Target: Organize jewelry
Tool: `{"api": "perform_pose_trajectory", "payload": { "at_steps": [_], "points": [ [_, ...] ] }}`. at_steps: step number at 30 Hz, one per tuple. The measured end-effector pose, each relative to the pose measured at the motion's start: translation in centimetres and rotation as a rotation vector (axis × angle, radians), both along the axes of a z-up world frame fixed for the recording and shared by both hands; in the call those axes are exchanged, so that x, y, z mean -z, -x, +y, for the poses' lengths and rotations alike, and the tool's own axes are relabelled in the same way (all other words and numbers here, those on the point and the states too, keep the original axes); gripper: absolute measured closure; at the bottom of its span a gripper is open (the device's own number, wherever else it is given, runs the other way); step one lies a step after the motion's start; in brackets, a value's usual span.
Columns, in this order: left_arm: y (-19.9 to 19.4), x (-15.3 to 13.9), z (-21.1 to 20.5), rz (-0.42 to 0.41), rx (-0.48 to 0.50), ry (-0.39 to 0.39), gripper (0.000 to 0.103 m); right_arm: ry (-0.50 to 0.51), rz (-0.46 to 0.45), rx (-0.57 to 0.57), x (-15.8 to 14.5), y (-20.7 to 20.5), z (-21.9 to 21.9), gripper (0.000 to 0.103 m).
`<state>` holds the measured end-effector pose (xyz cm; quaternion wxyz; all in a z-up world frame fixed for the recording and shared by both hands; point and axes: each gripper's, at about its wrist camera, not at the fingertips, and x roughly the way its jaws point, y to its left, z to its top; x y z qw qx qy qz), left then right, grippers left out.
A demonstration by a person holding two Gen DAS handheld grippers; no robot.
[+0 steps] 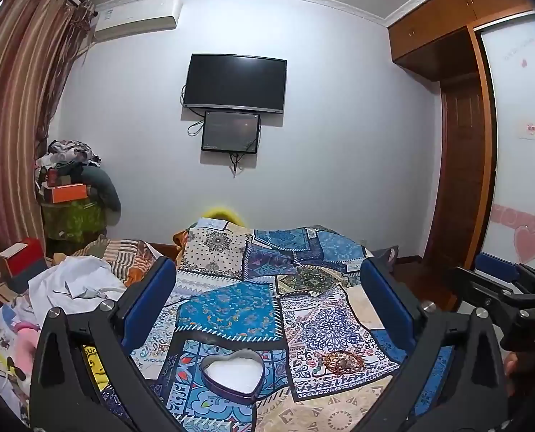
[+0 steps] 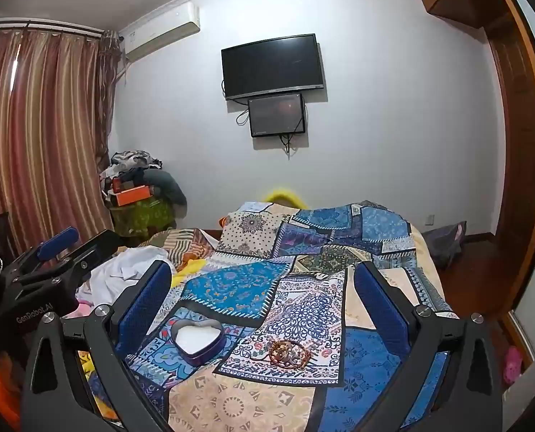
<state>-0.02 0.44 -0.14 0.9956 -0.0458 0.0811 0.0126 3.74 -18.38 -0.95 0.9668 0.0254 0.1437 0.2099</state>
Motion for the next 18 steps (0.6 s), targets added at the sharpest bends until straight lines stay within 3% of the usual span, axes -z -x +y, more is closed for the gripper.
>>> {"api": "perform_pose_trajectory", "payload": {
  "at_steps": [18],
  "points": [
    [-0.06, 0.27, 0.21, 0.002, -0.004, 0.0, 0.0, 0.004, 0.001, -0.001, -0.27, -0.18, -0.1, 0.002]
  ]
}}
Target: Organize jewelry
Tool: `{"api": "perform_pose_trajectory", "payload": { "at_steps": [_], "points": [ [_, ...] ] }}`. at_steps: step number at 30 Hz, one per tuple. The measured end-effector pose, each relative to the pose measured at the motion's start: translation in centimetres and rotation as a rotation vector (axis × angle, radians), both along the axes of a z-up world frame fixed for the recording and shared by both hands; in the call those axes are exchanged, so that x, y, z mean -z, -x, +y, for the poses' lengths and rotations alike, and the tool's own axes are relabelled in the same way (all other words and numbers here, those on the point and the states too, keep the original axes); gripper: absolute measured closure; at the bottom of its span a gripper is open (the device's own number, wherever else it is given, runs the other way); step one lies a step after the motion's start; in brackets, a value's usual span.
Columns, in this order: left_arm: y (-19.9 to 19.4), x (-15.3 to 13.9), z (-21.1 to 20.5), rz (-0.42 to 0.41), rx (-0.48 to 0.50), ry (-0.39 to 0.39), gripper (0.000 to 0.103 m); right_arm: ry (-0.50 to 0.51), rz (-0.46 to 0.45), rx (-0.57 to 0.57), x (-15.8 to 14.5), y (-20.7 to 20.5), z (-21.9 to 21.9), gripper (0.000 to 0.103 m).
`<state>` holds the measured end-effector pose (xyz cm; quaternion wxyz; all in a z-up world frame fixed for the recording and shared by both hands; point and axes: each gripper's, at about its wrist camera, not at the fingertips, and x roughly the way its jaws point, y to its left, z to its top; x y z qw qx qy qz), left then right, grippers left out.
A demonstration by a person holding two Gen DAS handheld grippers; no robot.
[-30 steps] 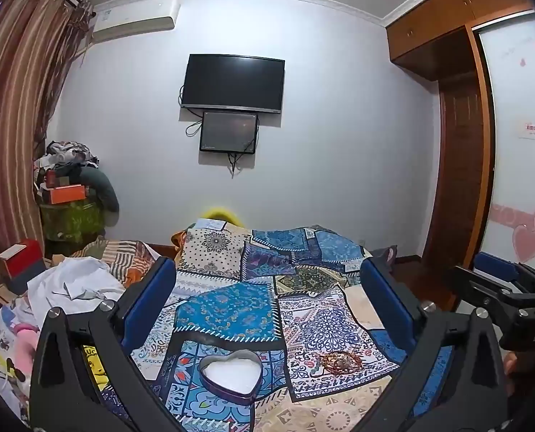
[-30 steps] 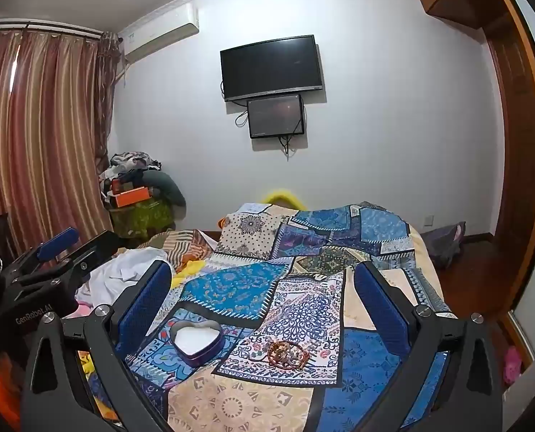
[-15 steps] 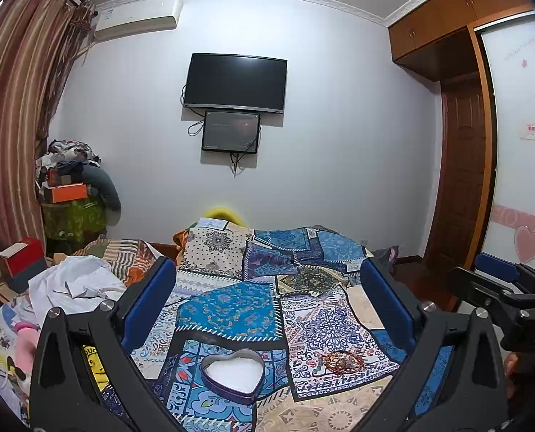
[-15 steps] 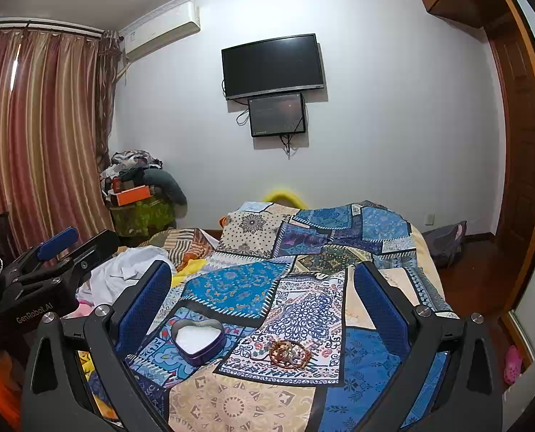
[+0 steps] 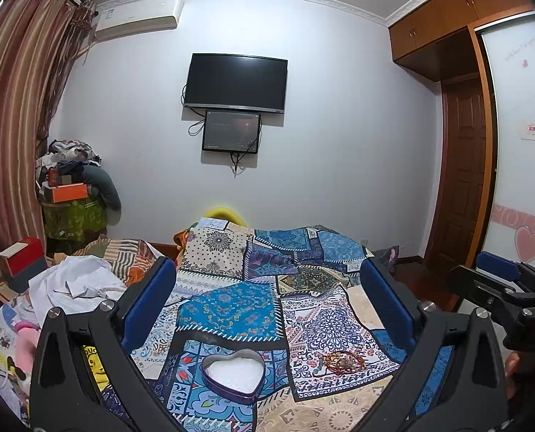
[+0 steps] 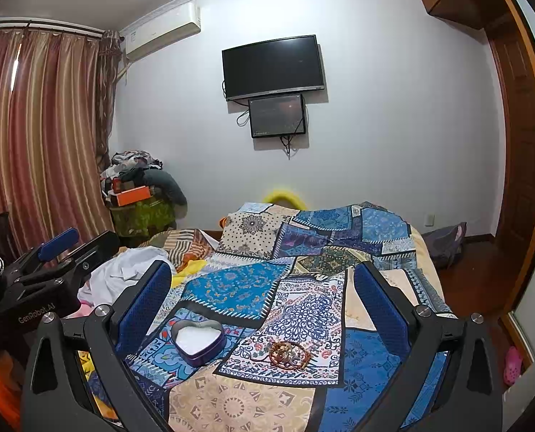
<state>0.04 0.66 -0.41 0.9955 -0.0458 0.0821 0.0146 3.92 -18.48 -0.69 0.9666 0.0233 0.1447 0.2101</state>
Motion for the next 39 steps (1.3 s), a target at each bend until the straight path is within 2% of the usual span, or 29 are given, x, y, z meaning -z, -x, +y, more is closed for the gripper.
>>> {"api": "perform_pose_trajectory", "payload": {
  "at_steps": [39],
  "points": [
    [-0.33, -0.04, -0.49, 0.001, 0.0, 0.003, 0.0, 0.0, -0.004, 0.001, -0.23, -0.22, -0.15, 0.002]
  ]
}}
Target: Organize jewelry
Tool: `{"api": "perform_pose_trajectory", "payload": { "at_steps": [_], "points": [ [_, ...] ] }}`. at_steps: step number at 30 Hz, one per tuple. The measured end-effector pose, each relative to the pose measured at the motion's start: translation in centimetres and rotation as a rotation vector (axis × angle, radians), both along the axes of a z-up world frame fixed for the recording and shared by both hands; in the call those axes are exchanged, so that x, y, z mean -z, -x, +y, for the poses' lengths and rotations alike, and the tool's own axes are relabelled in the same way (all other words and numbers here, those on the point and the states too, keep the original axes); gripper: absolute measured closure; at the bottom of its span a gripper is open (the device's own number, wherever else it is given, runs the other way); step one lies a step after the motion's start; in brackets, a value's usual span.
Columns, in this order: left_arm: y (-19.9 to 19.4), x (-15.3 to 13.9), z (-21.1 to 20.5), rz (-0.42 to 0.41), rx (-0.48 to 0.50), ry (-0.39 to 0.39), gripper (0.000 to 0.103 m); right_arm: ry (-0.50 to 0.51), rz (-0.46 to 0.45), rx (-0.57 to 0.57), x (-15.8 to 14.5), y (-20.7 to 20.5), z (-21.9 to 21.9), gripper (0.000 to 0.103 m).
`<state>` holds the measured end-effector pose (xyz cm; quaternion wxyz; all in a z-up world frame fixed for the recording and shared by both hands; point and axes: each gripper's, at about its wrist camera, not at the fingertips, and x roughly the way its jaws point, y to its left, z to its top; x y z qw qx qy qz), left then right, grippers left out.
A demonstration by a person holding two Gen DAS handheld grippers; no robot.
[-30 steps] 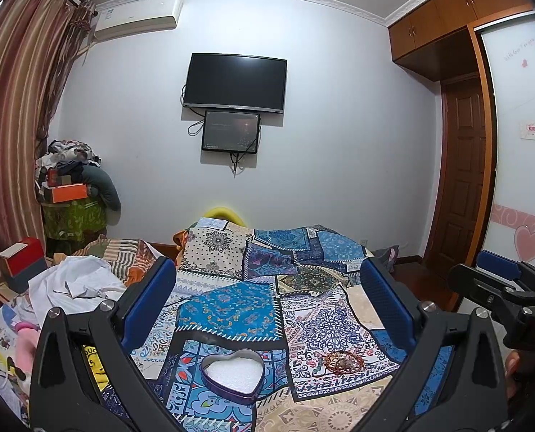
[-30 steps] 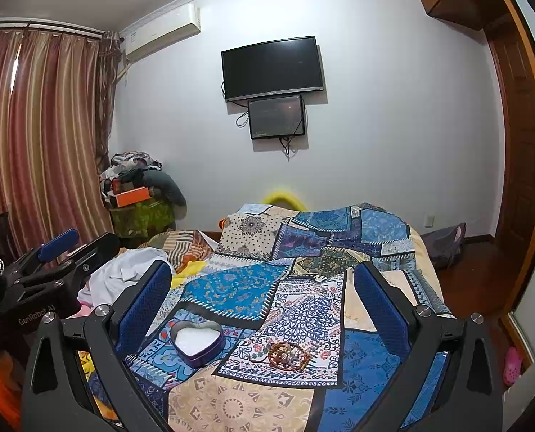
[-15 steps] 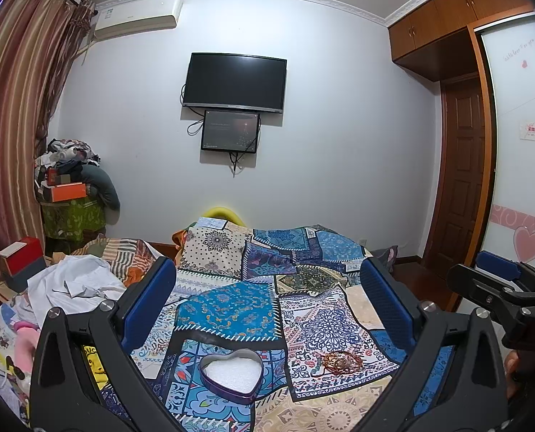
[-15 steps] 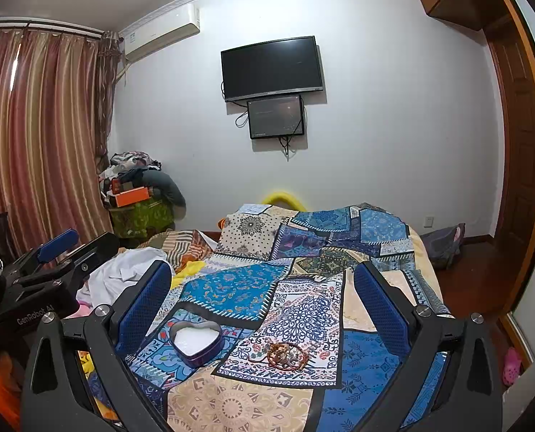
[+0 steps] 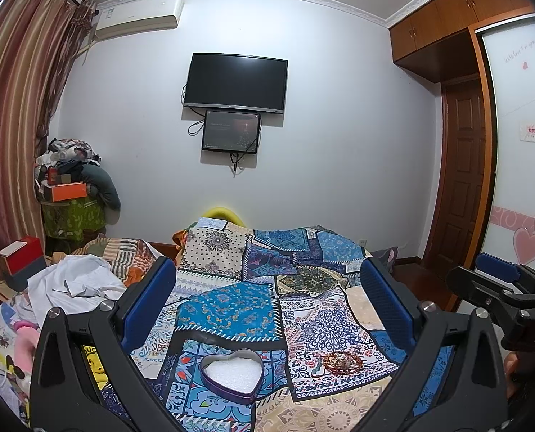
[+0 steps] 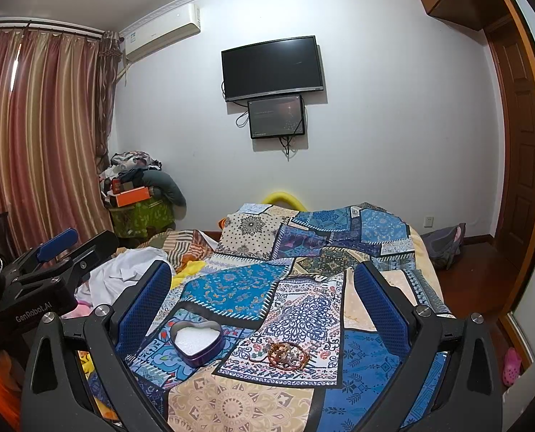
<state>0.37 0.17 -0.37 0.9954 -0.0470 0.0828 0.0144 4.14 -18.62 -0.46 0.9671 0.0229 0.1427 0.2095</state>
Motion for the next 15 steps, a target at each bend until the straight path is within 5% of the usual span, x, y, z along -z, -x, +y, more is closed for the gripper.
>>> {"api": "perform_pose_trajectory", "payload": {
  "at_steps": [15],
  "points": [
    [-1.3, 0.9, 0.4, 0.037, 0.014, 0.005, 0.0, 0.02, 0.04, 0.021, 1.3, -1.2, -0.1, 0.002]
  ]
}}
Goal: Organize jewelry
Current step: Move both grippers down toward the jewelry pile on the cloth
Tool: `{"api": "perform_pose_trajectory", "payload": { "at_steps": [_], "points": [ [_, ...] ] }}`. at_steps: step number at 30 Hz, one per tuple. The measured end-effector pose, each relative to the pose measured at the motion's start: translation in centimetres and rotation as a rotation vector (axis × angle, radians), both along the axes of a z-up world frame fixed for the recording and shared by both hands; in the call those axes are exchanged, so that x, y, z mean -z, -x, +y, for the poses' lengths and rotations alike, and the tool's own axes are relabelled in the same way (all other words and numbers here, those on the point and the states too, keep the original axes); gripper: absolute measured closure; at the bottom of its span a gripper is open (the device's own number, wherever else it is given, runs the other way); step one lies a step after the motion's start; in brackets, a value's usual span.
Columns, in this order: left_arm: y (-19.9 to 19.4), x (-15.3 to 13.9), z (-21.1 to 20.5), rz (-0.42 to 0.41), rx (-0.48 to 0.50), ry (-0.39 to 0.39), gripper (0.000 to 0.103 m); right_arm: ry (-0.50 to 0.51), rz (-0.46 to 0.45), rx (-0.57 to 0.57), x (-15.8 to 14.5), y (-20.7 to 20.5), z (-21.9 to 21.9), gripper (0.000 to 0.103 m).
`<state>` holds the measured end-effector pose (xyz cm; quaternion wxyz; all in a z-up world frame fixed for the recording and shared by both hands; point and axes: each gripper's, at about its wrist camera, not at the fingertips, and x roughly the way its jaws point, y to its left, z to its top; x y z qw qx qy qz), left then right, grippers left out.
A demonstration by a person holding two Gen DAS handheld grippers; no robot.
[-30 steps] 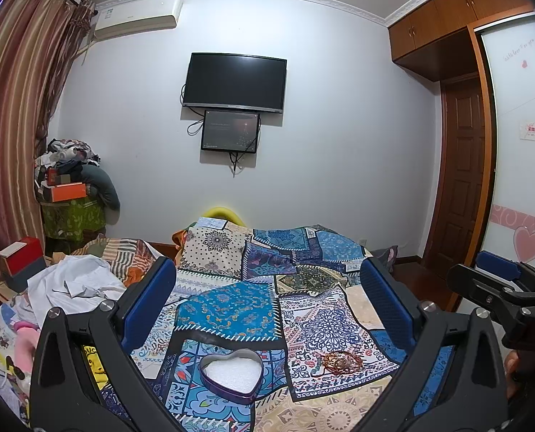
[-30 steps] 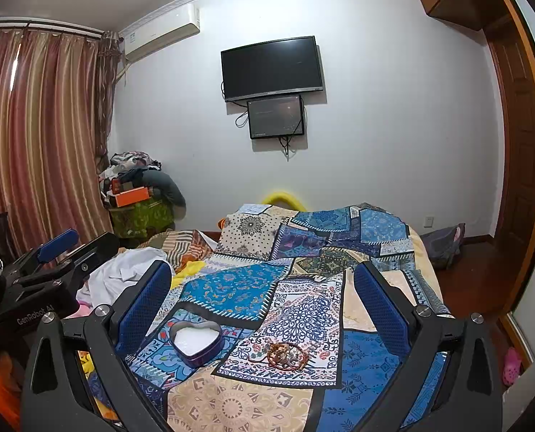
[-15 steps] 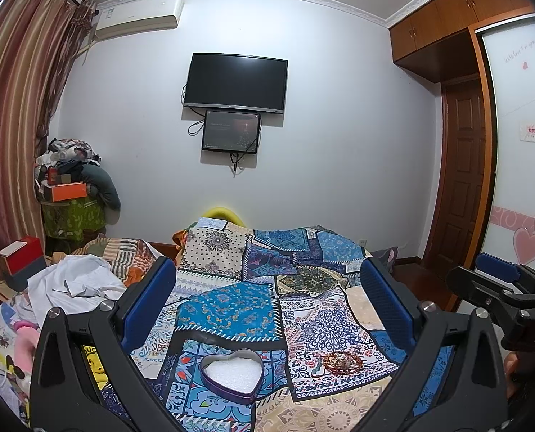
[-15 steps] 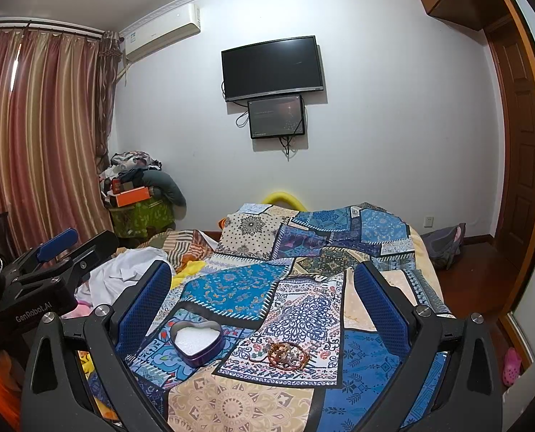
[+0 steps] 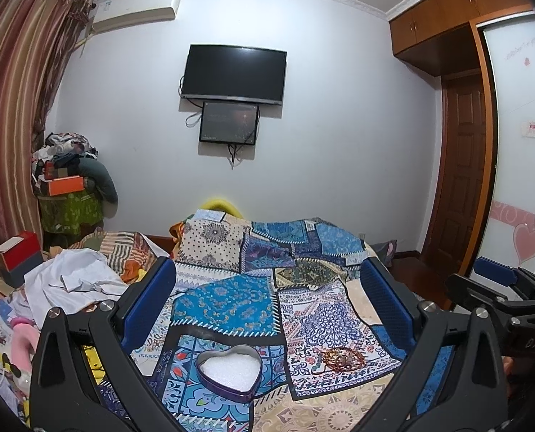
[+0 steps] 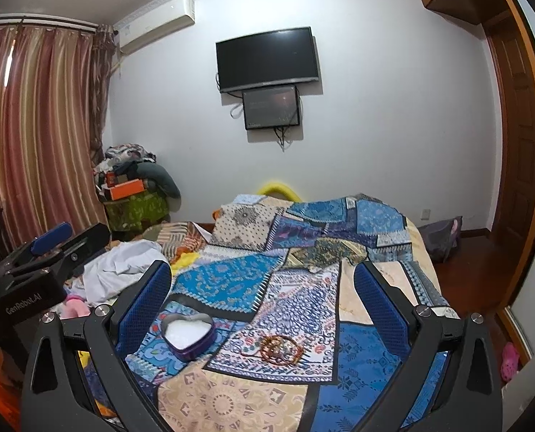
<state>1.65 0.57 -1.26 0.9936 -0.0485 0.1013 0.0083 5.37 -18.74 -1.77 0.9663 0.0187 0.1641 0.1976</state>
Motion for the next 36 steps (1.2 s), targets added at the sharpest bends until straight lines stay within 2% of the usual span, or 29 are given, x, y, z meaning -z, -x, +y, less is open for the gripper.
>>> {"api": "perform_pose_trajectory", "payload": {
  "at_steps": [7, 17, 24, 28, 32, 36],
  "points": [
    [-2.8, 1.7, -0.4, 0.074, 0.019, 0.002, 0.0, 0.024, 0.101, 0.046, 2.9, -2.6, -1.0, 0.002],
    [-8.1, 6.9, -2.1, 0.27, 0.081, -0.023, 0.0, 0.107, 0.268, 0.131, 7.2, -6.6, -2.6, 0.002],
    [-11.1, 10.6, -2.9, 0.411, 0.13, 0.0, 0.001, 0.172, 0.332, 0.153, 9.3, -8.4, -3.3, 0.002],
    [-12.4, 12.3, -3.8, 0.483, 0.149, -0.016, 0.008, 0.199, 0.345, 0.157, 10.2, -9.2, -3.4, 0.002],
    [-13.2, 13.5, -4.3, 0.533, 0.19, 0.002, 0.008, 0.289, 0.353, 0.18, 10.7, -9.8, -3.1, 0.002],
    [-13.9, 14.4, -5.1, 0.569, 0.221, -0.01, 0.008, 0.298, 0.396, 0.138, 11.2, -10.3, -2.9, 0.002]
  ]
}}
